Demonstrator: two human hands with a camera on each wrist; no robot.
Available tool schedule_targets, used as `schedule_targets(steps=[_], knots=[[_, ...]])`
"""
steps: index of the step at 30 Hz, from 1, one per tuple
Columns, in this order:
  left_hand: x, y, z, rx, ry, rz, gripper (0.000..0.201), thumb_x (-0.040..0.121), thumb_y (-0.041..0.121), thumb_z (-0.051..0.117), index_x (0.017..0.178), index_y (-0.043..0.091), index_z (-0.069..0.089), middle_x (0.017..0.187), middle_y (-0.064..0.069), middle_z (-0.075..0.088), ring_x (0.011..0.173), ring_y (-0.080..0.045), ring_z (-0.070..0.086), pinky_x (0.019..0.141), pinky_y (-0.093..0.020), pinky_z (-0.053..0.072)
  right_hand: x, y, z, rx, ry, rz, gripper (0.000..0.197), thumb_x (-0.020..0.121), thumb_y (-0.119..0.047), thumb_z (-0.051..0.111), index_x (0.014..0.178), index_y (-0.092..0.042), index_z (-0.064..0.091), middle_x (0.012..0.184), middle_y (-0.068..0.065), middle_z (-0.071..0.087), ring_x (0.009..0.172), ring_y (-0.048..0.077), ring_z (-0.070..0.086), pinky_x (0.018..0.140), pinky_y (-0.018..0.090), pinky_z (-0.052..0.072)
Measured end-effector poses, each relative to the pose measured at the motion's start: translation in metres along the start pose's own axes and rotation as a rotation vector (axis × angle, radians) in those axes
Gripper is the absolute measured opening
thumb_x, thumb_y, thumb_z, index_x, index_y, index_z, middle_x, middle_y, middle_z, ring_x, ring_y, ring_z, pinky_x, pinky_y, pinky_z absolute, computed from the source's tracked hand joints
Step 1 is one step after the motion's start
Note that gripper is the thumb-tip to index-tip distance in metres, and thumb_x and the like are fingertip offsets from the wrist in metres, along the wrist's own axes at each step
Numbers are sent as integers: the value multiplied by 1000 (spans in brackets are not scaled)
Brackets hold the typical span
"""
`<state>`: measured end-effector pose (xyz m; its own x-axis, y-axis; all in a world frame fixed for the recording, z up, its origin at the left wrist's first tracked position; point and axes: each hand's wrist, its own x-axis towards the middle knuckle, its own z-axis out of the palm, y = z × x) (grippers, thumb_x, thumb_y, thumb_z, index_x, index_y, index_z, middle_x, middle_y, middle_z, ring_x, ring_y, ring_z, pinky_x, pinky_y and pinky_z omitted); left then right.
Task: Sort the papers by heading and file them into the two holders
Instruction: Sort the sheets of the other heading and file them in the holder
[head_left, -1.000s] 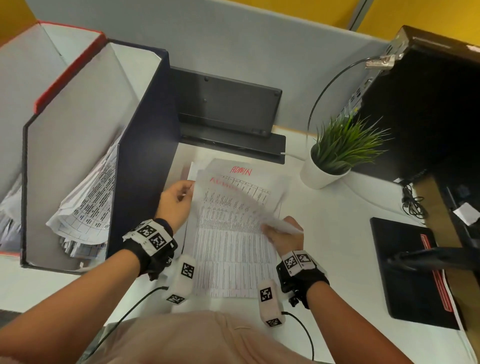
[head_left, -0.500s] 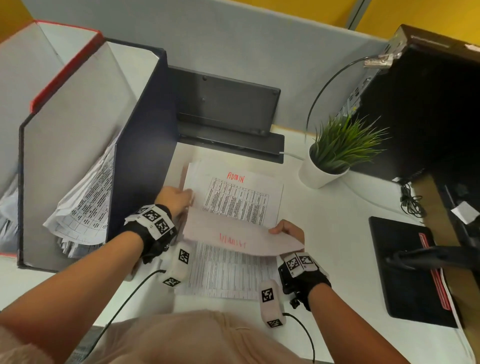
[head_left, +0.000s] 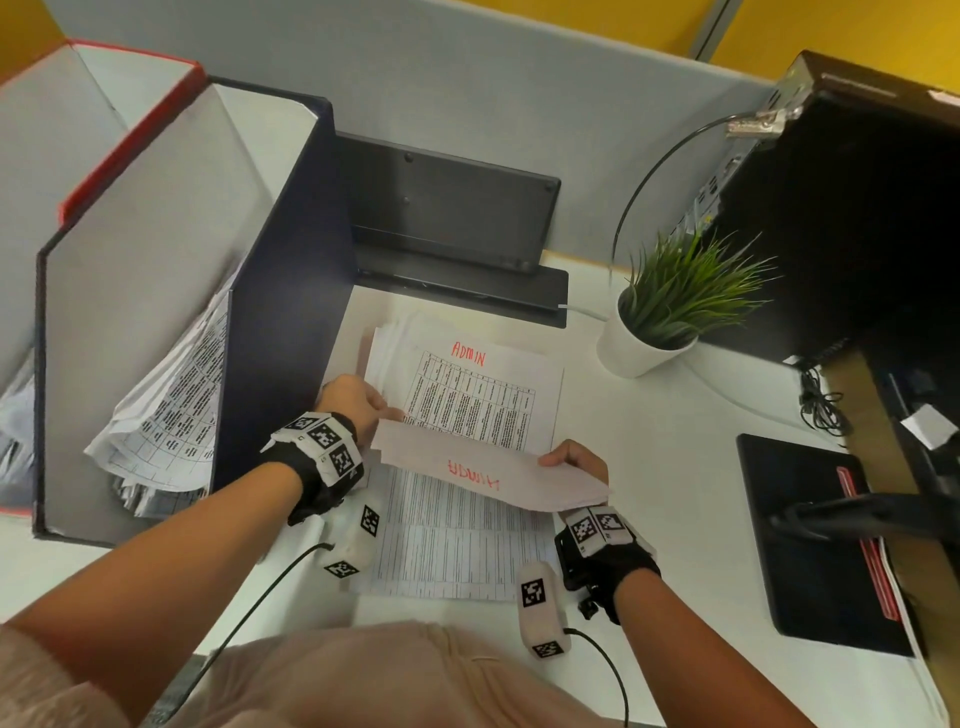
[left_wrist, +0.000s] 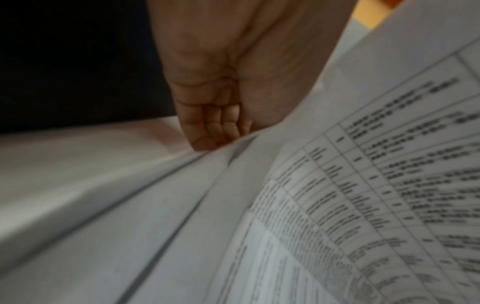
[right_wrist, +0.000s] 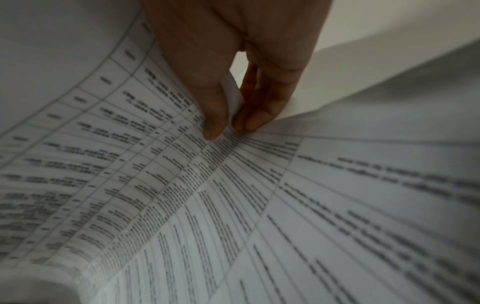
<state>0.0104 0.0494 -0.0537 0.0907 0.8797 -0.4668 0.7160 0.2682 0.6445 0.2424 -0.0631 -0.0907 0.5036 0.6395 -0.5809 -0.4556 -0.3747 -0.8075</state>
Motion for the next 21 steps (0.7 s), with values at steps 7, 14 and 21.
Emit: schedule_targets(steps=[7,14,21], knots=[[-12,-14,5,-149,-16,244,36,88,-3,57,63,23,57,64,8,56,65,-9,55,59,-11,47,-2,-4,-2,-260,-13,-179,54,78,22,48,37,-13,51,40,-5,53,38,1,50,40,11,40],[-14,-20,5,-396,21,102,19,86,-9,44,72,-3,56,72,-11,54,71,-20,50,67,-32,45,-4,-2,0,-555,32,-401,39,70,8,72,58,-13,42,59,-1,44,56,11,38,49,14,31],[-14,-10,5,-450,-36,118,39,79,-17,36,51,7,46,54,-1,52,58,-17,47,60,-24,39,-10,-7,2,-408,-57,-306,32,66,2,79,85,-9,57,79,5,60,63,6,53,57,18,47]])
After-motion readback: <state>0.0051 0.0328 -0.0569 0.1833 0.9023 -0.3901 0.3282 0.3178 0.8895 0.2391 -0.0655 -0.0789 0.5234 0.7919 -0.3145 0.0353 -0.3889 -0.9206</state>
